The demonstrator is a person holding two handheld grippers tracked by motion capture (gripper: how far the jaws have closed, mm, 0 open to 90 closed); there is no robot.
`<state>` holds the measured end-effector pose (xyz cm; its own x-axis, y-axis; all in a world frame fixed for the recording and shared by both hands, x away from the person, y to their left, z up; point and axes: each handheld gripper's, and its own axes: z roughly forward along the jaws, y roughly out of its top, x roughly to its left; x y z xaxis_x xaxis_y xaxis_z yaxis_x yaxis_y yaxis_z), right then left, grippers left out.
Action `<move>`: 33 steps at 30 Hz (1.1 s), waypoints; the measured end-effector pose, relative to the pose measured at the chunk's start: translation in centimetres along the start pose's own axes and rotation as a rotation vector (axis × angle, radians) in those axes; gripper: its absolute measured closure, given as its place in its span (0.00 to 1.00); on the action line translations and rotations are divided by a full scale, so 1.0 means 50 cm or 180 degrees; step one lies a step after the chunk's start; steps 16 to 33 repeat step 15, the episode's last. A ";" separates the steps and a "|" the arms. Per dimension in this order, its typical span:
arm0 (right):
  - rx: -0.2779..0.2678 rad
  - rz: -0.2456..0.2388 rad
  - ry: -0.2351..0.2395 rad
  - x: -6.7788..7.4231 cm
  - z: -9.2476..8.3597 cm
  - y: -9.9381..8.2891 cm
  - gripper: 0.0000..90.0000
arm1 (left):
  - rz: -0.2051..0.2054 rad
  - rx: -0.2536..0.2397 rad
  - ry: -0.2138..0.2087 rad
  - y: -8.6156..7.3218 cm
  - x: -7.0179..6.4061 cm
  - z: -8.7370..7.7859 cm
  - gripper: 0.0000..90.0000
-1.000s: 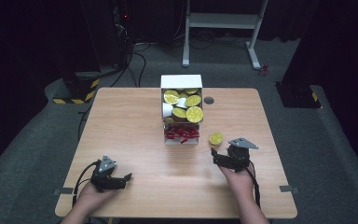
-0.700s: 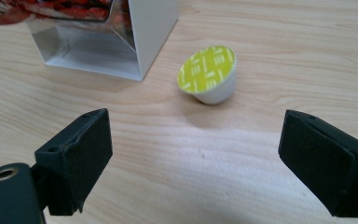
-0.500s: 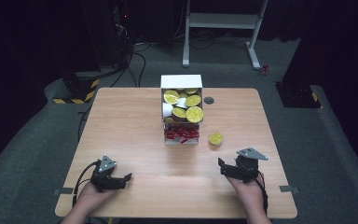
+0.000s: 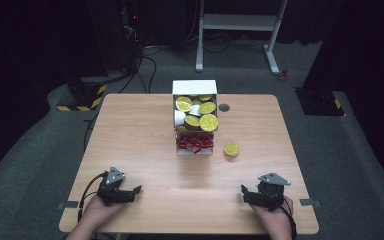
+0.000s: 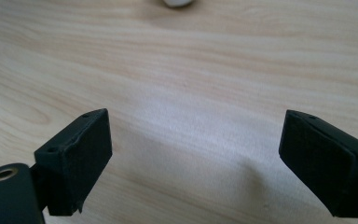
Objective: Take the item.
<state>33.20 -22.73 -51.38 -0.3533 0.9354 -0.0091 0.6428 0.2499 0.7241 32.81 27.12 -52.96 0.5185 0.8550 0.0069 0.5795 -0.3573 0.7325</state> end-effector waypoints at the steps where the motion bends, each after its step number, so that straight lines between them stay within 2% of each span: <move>1: 0.0010 -0.0033 -0.0007 -0.001 0.003 -0.004 0.10 | -0.0016 -0.0016 0.0000 0.000 -0.001 0.001 0.16; 5: 0.0129 0.0012 -0.0012 -0.003 0.016 -0.015 0.09 | -0.0029 -0.0023 0.0010 -0.001 -0.001 0.000 0.16; 33: 0.0118 0.0005 -0.0015 -0.002 0.016 -0.015 0.09 | -0.0023 -0.0020 0.0019 -0.001 -0.001 0.000 0.16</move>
